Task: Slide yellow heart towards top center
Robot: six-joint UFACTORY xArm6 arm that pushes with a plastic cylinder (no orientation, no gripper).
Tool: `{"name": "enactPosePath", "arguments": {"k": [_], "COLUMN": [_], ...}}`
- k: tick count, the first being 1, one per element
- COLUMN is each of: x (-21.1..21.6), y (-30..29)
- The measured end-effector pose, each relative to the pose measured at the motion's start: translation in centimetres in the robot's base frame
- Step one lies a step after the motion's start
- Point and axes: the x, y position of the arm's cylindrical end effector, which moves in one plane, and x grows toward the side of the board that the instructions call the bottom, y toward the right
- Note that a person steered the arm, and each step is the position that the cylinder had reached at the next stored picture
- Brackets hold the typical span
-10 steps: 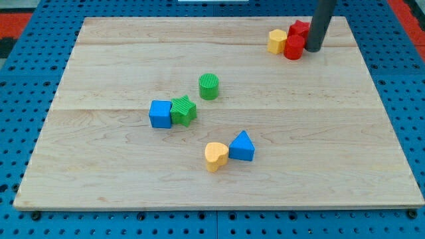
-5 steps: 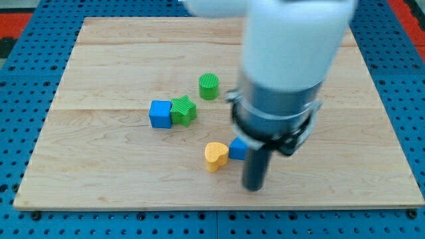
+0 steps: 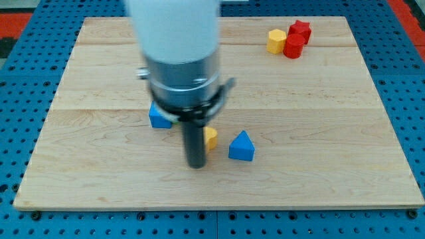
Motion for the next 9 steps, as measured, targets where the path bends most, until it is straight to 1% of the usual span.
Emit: {"name": "enactPosePath", "arguments": {"k": [1, 2, 3, 4, 5, 6, 7, 8, 9], "x": [-2.8, -3.6, -3.8, -4.9, -10.2, -12.8, -9.9, -11.0, -15.9], "y": [-1.7, -3.2, 1.5, 4.9, 10.2, 12.9, 11.3, 16.5, 17.9]}}
